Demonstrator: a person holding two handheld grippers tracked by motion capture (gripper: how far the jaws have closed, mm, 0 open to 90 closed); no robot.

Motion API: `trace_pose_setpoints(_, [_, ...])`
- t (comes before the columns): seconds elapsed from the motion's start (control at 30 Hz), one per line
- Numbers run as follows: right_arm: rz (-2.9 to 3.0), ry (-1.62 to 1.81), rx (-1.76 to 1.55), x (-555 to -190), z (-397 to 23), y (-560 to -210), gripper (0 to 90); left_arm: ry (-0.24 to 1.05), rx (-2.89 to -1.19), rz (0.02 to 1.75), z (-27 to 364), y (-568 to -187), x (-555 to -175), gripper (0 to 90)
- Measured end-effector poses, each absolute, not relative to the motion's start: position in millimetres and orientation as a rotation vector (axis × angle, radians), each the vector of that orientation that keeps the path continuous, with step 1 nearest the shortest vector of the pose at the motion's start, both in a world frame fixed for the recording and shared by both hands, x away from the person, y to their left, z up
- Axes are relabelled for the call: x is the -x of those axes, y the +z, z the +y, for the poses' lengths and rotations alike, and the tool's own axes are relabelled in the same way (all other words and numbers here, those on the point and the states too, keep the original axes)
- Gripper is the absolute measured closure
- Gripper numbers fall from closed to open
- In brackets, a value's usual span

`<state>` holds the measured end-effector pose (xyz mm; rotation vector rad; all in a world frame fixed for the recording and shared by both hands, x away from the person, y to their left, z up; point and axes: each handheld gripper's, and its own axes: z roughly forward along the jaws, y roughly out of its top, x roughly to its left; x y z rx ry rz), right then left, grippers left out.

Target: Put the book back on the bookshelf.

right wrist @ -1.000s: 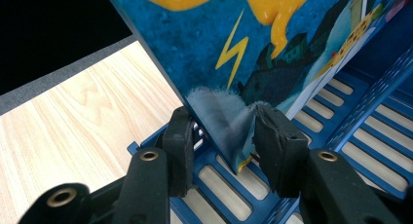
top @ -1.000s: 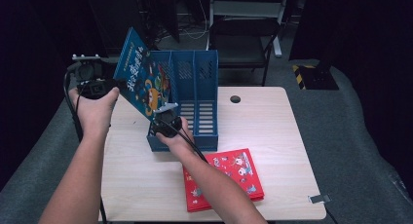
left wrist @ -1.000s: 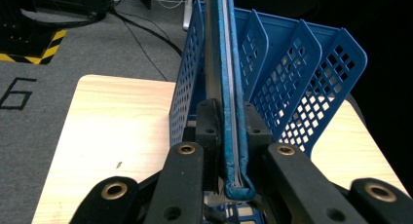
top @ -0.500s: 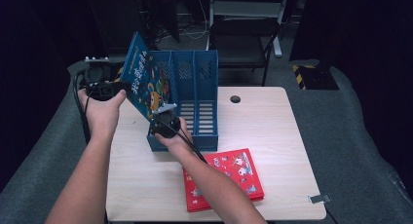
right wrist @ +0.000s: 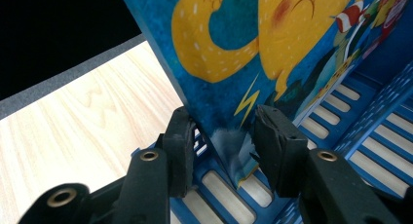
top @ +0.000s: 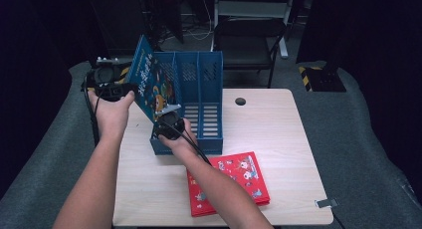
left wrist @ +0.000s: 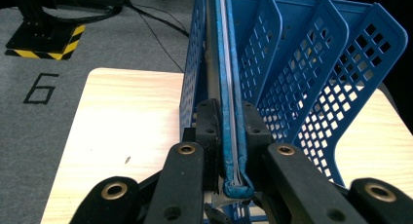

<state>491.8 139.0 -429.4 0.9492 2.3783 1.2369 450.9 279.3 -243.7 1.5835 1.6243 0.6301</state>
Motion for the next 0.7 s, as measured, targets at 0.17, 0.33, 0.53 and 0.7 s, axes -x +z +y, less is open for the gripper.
trace_pose_setpoints(0.17, [2.391, 1.221, -0.941, -492.4, 140.4, -429.3, 59.7, 0.641, -1.597, 1.627, 277.7, -245.7, -455.2, 82.2])
trace_pose_setpoints(0.33, [2.403, 1.207, -0.921, -492.3, 143.0, -430.8, 59.6, 0.647, -1.616, 1.634, 275.3, -248.4, -457.0, 82.2])
trace_pose_setpoints(0.53, [2.408, 1.205, -0.921, -492.6, 144.1, -432.5, 59.5, 0.652, -1.617, 1.636, 275.2, -250.6, -457.9, 82.3])
trace_pose_setpoints(0.7, [2.406, 1.214, -0.931, -494.3, 144.4, -433.2, 59.7, 0.672, -1.634, 1.638, 271.4, -250.9, -460.3, 82.2])
